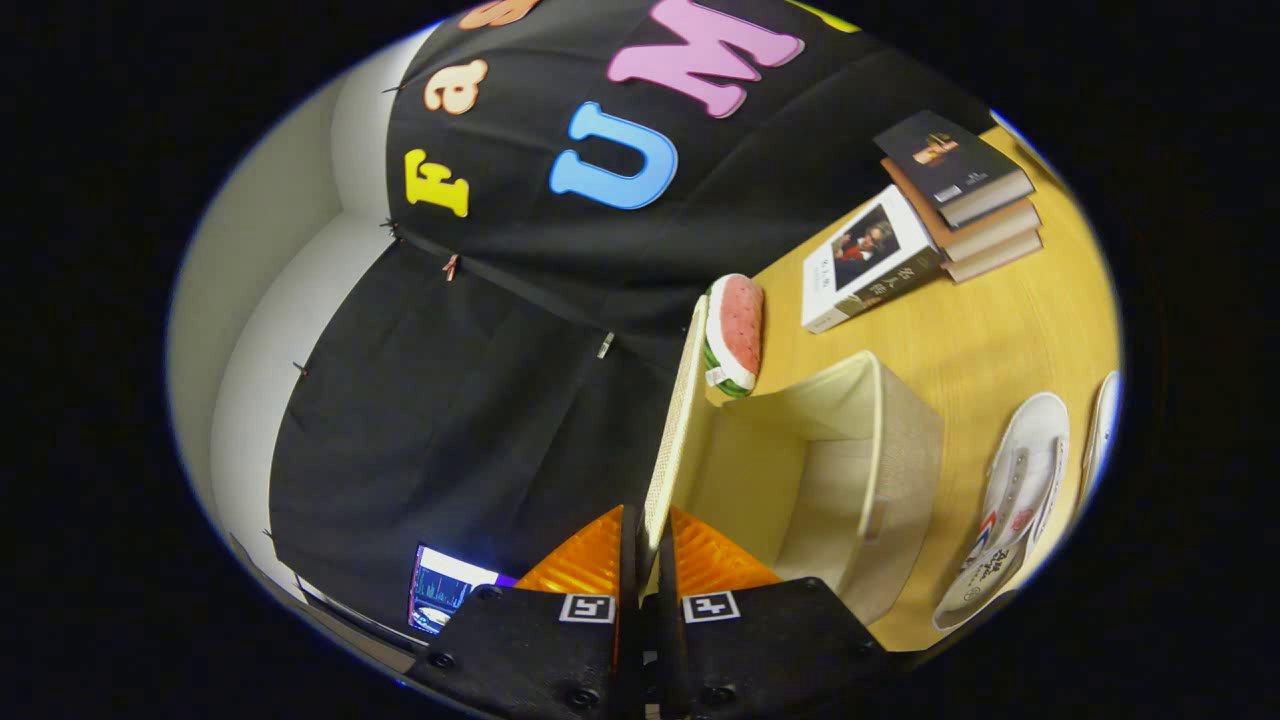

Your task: Open the storage box then place both shoes into the box .Put the left shoe in first, then the right shoe, with the right side of both shoes facing outward in a uniform manner.

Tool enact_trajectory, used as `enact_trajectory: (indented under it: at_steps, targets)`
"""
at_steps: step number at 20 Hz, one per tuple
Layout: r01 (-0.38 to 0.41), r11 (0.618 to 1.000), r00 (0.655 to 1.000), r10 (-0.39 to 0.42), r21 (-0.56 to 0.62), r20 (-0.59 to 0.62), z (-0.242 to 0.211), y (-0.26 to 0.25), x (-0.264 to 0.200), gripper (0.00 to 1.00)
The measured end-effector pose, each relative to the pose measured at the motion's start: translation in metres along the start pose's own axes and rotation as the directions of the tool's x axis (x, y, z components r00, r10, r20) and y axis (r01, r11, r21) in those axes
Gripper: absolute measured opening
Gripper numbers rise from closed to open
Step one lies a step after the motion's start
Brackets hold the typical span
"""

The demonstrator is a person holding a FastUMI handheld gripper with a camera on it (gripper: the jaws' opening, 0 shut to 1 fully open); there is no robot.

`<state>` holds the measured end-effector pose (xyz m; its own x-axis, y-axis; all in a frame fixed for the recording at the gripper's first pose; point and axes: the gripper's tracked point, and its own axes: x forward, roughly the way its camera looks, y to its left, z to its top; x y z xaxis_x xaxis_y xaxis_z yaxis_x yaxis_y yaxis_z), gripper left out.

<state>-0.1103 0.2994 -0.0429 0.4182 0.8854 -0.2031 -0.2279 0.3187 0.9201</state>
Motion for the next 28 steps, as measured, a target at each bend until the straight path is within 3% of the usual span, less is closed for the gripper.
enact_trajectory:
  at_steps: [5,11,12,13,15,17,19,20,23,28]
  targets:
    - [-0.011,0.996,1.000,0.009,-0.087,-0.024,-0.010,0.067,0.048,0.12]
    - [-0.031,0.986,0.995,0.015,-0.161,-0.102,-0.035,0.100,0.111,0.20]
    - [-0.028,0.984,0.993,0.008,-0.176,-0.116,-0.040,0.101,0.123,0.29]
    - [-0.023,0.982,0.992,-0.002,-0.186,-0.129,-0.046,0.103,0.130,0.30]
    - [-0.021,0.981,0.987,-0.010,-0.193,-0.158,-0.057,0.102,0.139,0.45]
    - [-0.022,0.979,0.985,-0.013,-0.201,-0.172,-0.063,0.101,0.138,0.65]
    - [-0.012,0.975,0.987,-0.024,-0.222,-0.160,-0.061,0.097,0.133,0.91]
    - [0.001,0.971,0.989,-0.037,-0.239,-0.145,-0.057,0.093,0.127,0.96]
    - [0.059,0.956,0.994,-0.083,-0.288,-0.073,-0.039,0.077,0.101,0.96]
    - [0.287,0.890,0.958,-0.273,-0.354,0.089,0.002,0.007,0.023,0.96]
